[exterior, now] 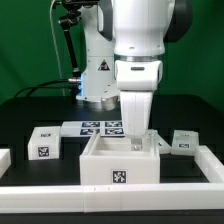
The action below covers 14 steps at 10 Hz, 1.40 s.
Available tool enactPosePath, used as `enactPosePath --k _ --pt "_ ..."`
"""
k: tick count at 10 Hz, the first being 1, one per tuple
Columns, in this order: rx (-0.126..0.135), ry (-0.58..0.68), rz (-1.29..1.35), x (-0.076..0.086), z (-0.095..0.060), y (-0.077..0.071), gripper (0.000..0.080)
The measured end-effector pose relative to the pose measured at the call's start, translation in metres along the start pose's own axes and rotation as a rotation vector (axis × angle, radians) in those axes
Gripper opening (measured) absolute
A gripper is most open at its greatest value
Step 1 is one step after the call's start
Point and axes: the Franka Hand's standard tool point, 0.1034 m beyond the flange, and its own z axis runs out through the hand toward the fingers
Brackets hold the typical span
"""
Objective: Assemble cabinet
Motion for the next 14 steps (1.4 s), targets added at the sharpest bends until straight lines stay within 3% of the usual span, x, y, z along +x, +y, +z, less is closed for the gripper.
enactPosePath --k 5,7,8,9,11,14 --pt "0.007 0.000 0.005 -0.0011 0.0051 -0.0005 0.0796" --pt "0.008 0.000 0.005 -0.0012 0.0058 -0.0011 0.0562" --pt "0.009 0.000 0.005 -0.0012 0.0058 -0.0012 0.0380" --pt "0.009 0.000 0.005 -0.0012 0.0059 -0.0013 0.0380" --pt "0.009 0.000 0.005 -0.0013 0.0061 -0.0013 0.0101" --pt "0.004 0.002 0.005 -0.0010 0.0052 0.0000 0.0038"
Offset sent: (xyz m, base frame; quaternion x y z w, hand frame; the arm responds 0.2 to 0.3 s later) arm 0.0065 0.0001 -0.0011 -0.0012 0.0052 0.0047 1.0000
